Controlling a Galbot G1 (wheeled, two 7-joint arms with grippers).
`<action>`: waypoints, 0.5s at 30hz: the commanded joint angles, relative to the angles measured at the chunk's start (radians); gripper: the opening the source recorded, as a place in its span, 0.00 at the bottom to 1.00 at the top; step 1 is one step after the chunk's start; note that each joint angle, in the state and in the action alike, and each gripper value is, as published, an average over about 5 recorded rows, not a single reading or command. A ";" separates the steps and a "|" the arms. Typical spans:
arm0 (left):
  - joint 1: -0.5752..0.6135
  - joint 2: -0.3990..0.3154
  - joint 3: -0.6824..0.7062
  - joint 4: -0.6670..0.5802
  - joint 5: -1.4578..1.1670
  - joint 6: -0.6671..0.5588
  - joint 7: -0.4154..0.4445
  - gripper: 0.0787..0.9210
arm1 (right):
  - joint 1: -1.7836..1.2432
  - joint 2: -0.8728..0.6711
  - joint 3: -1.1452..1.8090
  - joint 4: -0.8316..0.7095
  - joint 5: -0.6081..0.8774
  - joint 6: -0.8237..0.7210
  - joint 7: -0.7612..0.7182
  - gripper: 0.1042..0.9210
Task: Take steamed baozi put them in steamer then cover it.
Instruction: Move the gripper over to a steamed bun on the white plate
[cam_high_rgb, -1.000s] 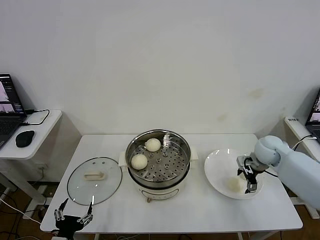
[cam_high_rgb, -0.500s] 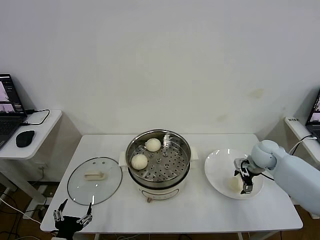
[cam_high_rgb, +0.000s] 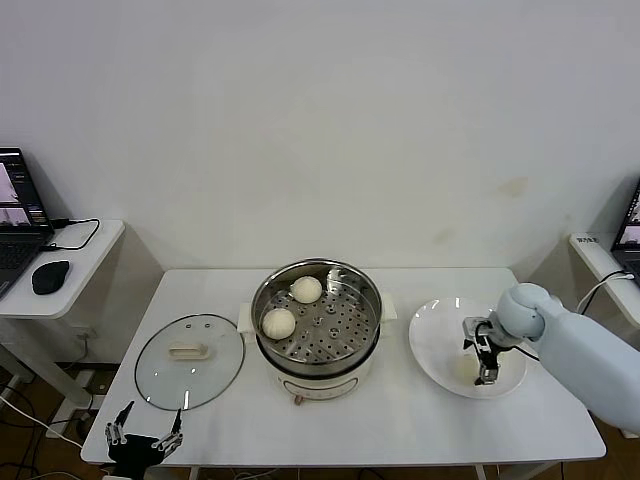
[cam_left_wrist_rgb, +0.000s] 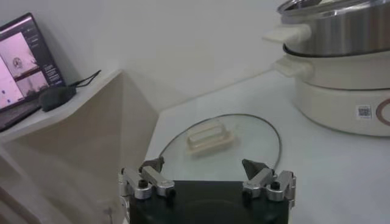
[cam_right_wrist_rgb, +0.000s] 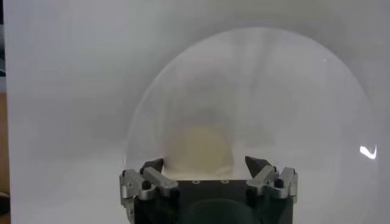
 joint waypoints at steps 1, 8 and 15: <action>-0.002 0.001 0.002 0.004 0.002 0.001 0.002 0.88 | 0.000 0.006 0.000 -0.010 0.007 -0.004 0.006 0.88; -0.011 0.005 0.002 0.006 0.005 0.004 0.006 0.88 | -0.001 -0.002 0.004 -0.007 0.012 -0.011 -0.005 0.73; -0.010 0.008 0.003 0.007 0.006 0.004 0.007 0.88 | 0.019 -0.018 0.026 0.001 0.029 -0.015 -0.020 0.54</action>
